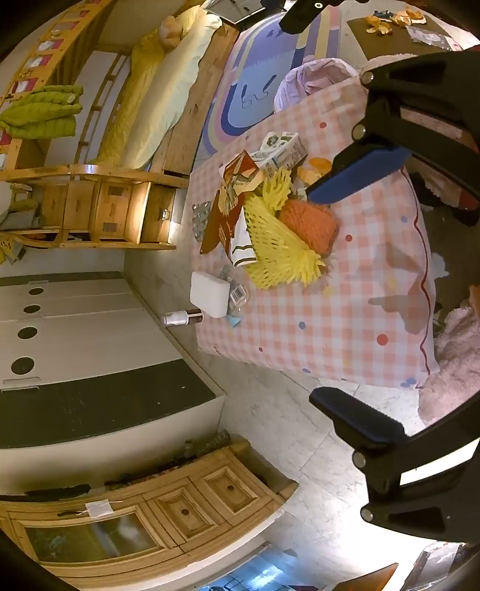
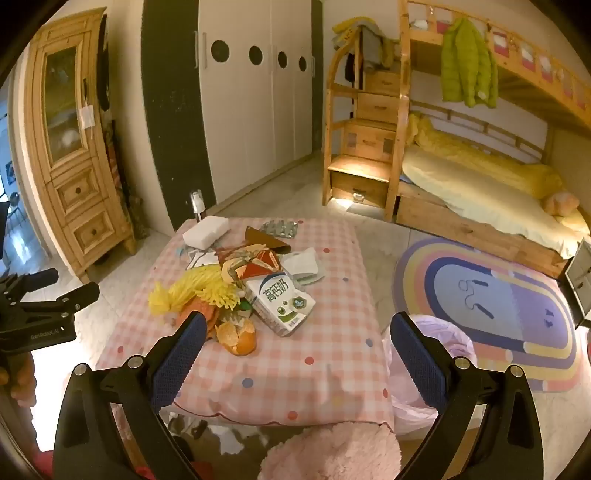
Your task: Collect trash
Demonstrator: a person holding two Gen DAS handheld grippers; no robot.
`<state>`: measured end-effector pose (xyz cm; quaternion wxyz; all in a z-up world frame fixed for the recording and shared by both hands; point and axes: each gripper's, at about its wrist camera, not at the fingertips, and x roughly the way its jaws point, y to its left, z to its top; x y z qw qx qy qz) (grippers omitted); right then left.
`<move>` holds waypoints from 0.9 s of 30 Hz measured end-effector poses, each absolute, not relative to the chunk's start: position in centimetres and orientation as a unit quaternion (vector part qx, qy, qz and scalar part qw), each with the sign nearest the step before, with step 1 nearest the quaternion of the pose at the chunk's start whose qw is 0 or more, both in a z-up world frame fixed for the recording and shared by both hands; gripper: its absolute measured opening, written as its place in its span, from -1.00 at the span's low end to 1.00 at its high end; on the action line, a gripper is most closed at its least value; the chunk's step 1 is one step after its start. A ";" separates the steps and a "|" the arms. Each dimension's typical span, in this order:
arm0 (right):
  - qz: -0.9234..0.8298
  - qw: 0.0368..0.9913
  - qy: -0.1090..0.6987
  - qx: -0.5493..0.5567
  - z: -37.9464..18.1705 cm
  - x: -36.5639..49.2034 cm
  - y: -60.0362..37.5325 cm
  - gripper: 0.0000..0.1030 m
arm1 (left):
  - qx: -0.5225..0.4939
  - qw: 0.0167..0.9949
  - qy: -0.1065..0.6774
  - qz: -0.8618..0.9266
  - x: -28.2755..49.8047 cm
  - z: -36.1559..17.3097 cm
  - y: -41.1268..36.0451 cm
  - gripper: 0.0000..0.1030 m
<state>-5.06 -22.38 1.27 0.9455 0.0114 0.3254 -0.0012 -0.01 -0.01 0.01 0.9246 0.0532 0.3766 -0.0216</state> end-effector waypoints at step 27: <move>-0.001 0.943 0.332 0.011 1.2 -4.8 -22.1 0.90 | 0.053 0.923 0.381 -0.018 0.3 -0.3 0.4 0.87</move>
